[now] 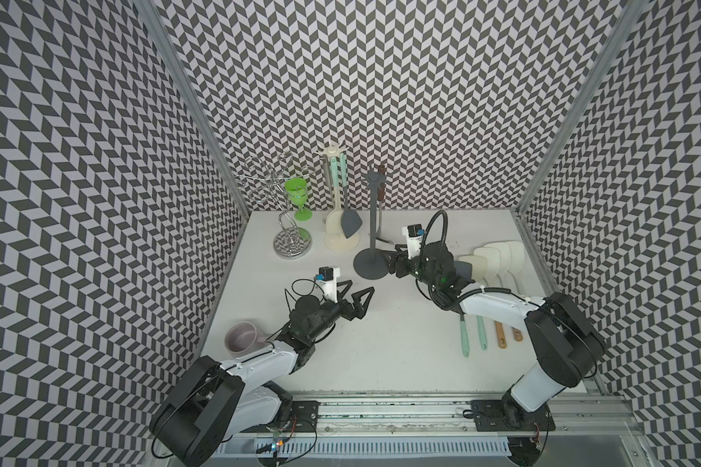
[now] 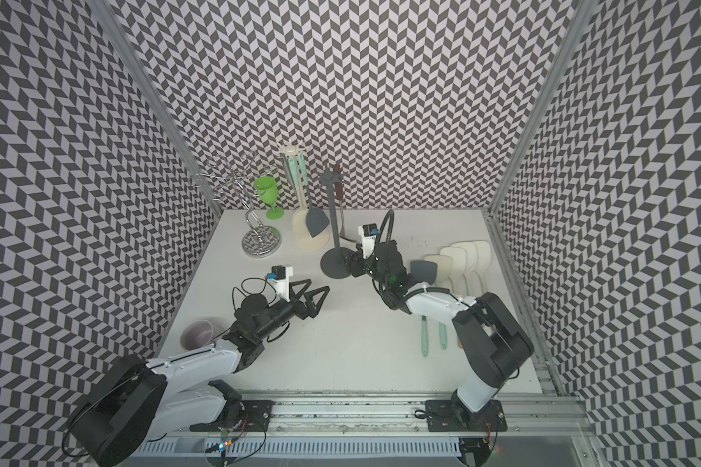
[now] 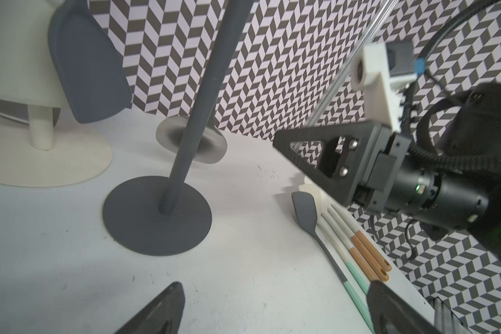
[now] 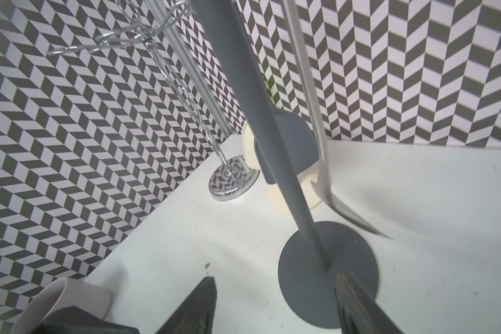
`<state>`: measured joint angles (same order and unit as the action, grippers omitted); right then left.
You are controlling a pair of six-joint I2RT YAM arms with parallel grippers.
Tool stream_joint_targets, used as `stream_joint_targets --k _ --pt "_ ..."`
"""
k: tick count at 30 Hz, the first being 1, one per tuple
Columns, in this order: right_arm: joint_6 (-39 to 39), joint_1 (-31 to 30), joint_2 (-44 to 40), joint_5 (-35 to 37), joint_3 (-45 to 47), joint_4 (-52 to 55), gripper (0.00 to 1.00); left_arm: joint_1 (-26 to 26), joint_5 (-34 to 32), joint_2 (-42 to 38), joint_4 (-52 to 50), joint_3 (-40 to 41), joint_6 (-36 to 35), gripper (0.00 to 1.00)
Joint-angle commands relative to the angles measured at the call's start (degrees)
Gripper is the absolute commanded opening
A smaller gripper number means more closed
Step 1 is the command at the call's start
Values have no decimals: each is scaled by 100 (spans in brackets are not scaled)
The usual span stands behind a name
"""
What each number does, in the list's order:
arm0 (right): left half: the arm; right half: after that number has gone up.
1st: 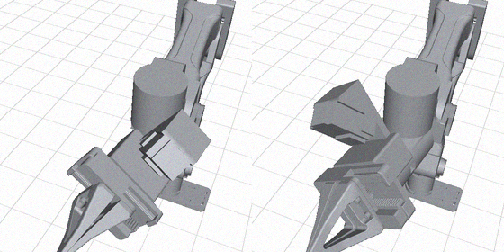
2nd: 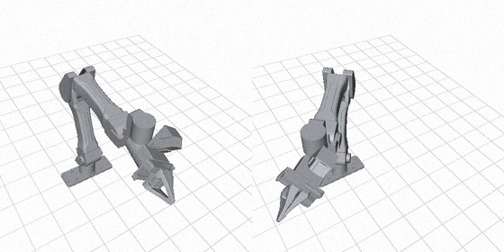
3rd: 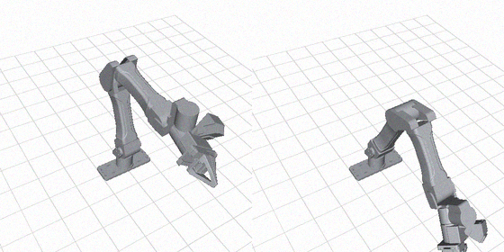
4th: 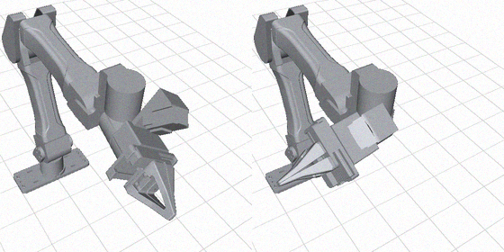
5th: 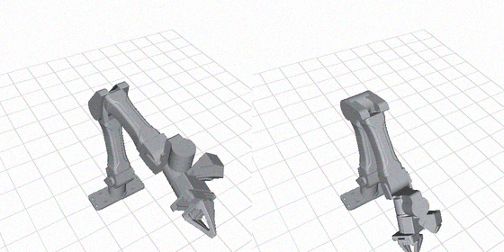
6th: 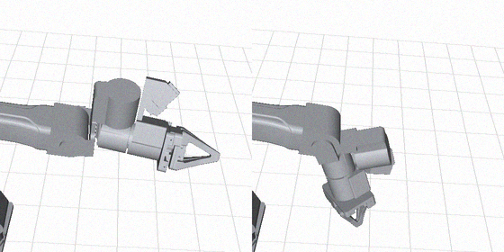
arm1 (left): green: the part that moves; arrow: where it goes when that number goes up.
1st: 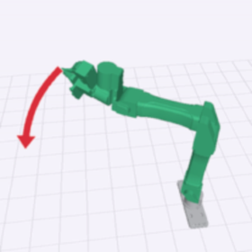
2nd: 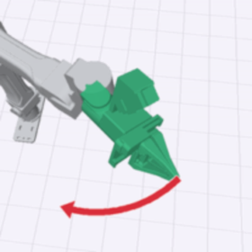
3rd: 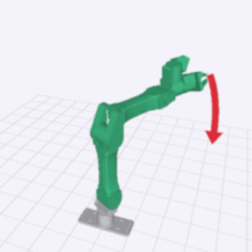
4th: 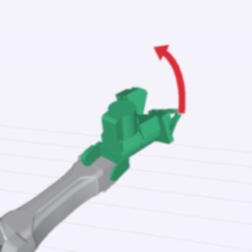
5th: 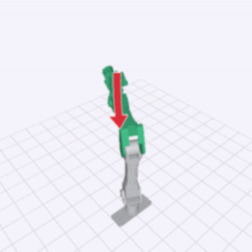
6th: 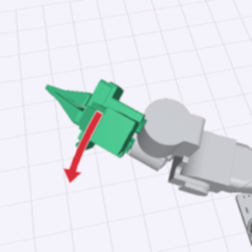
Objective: Take the spatula off the kitchen utensil rack
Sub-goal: Adjust the rack at the center of the board, then take off the spatula from the rack.
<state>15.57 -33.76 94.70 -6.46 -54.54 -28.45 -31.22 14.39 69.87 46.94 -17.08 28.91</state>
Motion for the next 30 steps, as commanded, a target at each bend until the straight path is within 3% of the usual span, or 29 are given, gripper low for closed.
stream_joint_targets --k 1,6,18,25,28,30 --pt "-400 189 69 -98 -380 -120 67 -59 254 273 -120 -373 -160 100" --pt "-625 360 553 -631 -933 -505 65 -59 376 621 -358 -634 -251 100" --pt "-708 562 1860 -784 -2490 -489 51 -64 406 747 -457 -739 -320 100" --pt "-1063 561 2276 -695 -2912 -696 43 -66 340 660 -466 -702 -343 100" --pt "-1236 557 2308 -630 -2959 -802 36 -64 315 610 -466 -688 -359 100" --pt "-1346 557 2312 -590 -3035 -733 26 -68 296 587 -467 -679 -371 100"
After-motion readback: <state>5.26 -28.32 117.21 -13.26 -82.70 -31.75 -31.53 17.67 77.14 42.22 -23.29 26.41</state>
